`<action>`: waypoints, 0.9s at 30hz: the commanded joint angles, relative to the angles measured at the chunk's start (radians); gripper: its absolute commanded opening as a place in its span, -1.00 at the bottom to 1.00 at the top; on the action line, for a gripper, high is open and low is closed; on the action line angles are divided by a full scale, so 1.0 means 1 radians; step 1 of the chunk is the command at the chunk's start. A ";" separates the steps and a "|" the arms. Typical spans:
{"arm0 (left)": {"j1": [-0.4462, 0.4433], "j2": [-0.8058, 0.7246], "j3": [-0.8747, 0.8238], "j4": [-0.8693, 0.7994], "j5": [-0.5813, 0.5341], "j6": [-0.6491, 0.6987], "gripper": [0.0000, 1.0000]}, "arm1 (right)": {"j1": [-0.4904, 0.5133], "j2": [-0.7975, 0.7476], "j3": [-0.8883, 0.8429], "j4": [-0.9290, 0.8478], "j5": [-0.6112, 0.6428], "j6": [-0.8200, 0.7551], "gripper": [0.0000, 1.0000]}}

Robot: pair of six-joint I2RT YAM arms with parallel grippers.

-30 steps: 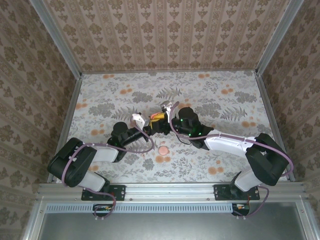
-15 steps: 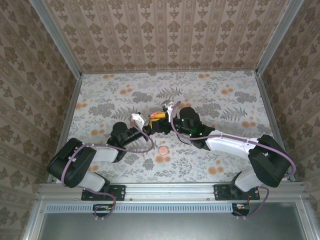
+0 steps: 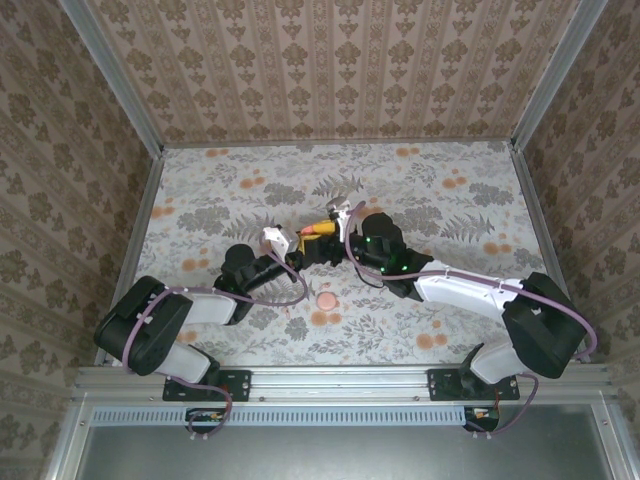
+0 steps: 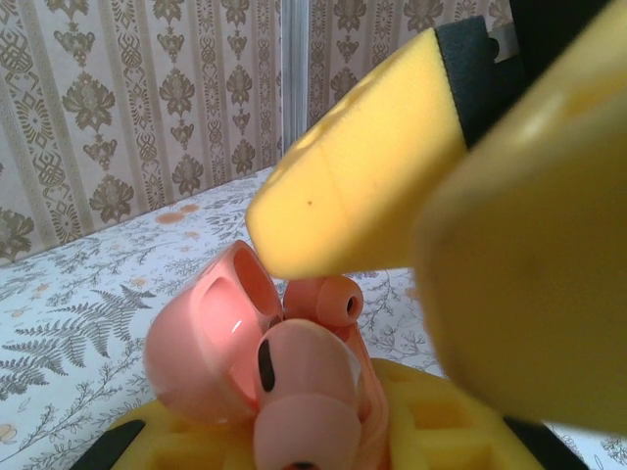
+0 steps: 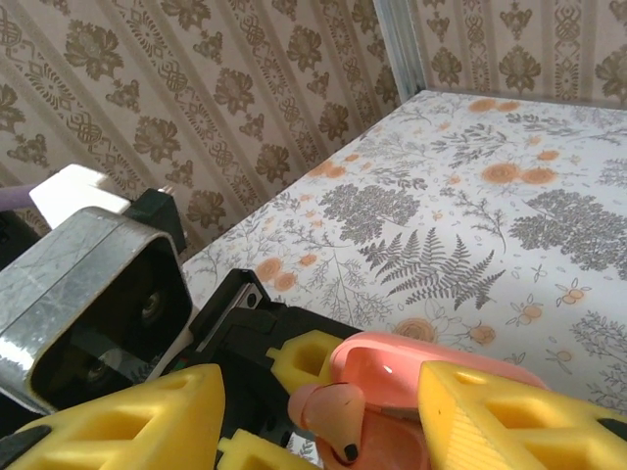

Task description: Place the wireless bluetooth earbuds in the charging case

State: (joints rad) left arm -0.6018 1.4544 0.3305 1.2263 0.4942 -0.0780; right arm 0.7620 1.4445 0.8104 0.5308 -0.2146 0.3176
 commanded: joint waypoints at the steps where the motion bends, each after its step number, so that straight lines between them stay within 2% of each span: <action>1: -0.006 -0.024 0.001 0.059 0.024 0.019 -0.58 | -0.005 -0.042 -0.014 -0.002 0.022 0.016 0.14; 10: -0.006 -0.020 -0.005 0.058 0.014 0.025 -0.57 | -0.006 -0.114 -0.025 -0.024 0.019 0.055 0.16; 15: -0.006 -0.024 -0.017 0.046 0.006 0.063 -0.57 | -0.006 -0.156 0.023 -0.223 0.054 0.124 0.03; 18: -0.006 -0.034 -0.021 0.005 0.004 0.101 -0.57 | -0.006 -0.180 0.070 -0.388 0.092 0.231 0.00; 20: -0.006 -0.044 -0.025 -0.020 -0.004 0.121 -0.57 | -0.006 -0.189 0.092 -0.463 0.065 0.289 0.00; 27: -0.006 -0.063 -0.025 -0.065 -0.032 0.174 -0.57 | -0.001 -0.153 0.155 -0.555 0.007 0.495 -0.08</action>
State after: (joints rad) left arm -0.6018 1.4143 0.3096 1.1881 0.4744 0.0467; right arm 0.7620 1.2823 0.9237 0.0532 -0.1730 0.6838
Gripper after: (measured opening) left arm 0.232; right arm 0.465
